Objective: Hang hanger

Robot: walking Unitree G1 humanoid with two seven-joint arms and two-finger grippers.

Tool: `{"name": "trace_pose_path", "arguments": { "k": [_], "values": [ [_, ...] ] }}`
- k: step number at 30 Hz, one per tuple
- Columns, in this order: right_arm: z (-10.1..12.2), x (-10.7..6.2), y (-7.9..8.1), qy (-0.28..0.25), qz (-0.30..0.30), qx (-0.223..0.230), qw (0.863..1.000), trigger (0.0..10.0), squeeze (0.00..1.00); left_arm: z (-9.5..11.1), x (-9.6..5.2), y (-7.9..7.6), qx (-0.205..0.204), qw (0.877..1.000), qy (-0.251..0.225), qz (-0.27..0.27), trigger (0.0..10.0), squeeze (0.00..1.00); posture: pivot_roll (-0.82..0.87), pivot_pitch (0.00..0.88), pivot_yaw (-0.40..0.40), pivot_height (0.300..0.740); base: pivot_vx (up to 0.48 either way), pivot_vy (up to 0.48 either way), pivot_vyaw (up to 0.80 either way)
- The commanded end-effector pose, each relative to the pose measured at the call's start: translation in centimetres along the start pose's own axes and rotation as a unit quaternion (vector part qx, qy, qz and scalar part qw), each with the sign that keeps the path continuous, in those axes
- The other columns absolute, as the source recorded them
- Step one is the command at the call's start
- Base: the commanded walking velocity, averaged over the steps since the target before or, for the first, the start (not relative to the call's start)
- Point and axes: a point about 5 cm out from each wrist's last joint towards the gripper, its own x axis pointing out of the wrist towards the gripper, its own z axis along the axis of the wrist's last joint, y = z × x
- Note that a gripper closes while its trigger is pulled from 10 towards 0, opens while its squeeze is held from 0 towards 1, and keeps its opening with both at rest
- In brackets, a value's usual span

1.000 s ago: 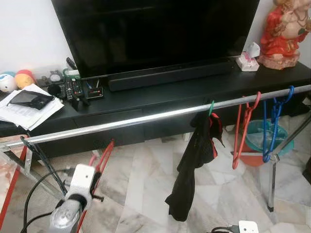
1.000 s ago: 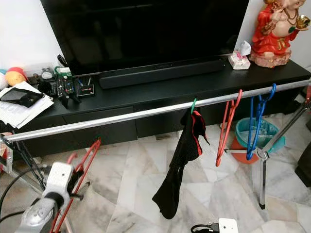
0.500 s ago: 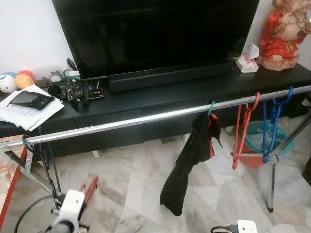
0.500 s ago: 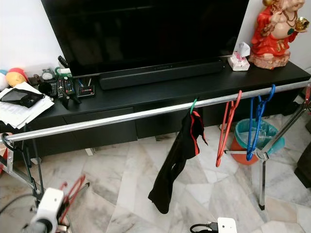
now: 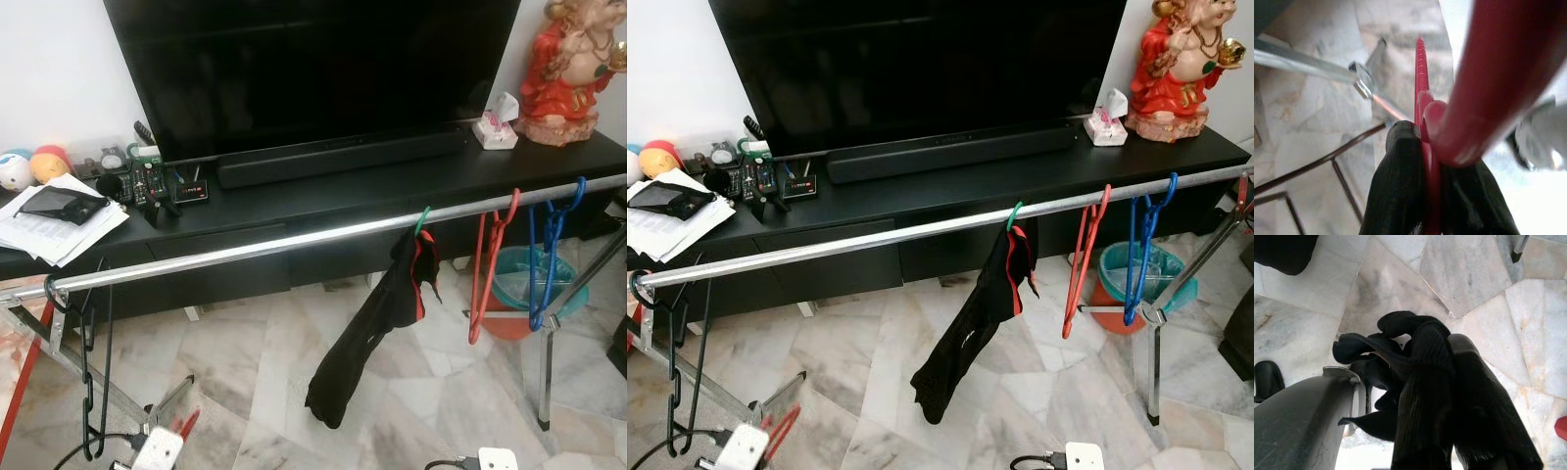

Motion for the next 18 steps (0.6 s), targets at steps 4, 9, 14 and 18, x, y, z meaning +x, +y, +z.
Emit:
{"name": "trace_pose_path", "arguments": {
  "k": [4,9,14,18],
  "values": [
    [-0.1,0.0,0.2,0.001,0.001,0.001,1.0,10.0,0.0,-1.9,-0.3,0.0,0.021,0.999,0.047,0.002,10.0,0.0,0.1,0.0,0.014,0.732,0.0,0.0,0.0],
    [-0.1,0.0,0.3,0.001,0.001,0.001,1.0,10.0,0.0,-2.7,-0.4,-0.4,0.02,0.997,0.073,-0.004,10.0,0.0,0.1,0.0,0.012,0.732,0.0,0.0,0.0],
    [-0.2,0.0,0.2,0.003,0.002,0.0,1.0,10.0,0.0,-4.2,-0.7,-1.4,0.019,0.992,0.124,-0.018,10.0,0.0,0.1,0.0,0.01,0.732,0.0,0.0,0.0],
    [-0.2,-0.1,0.2,0.004,0.002,0.0,1.0,10.0,0.0,-4.4,-0.7,-1.6,0.02,0.991,0.13,-0.02,10.0,0.0,0.1,0.0,0.01,0.732,0.0,0.0,0.0]
  ]
}}
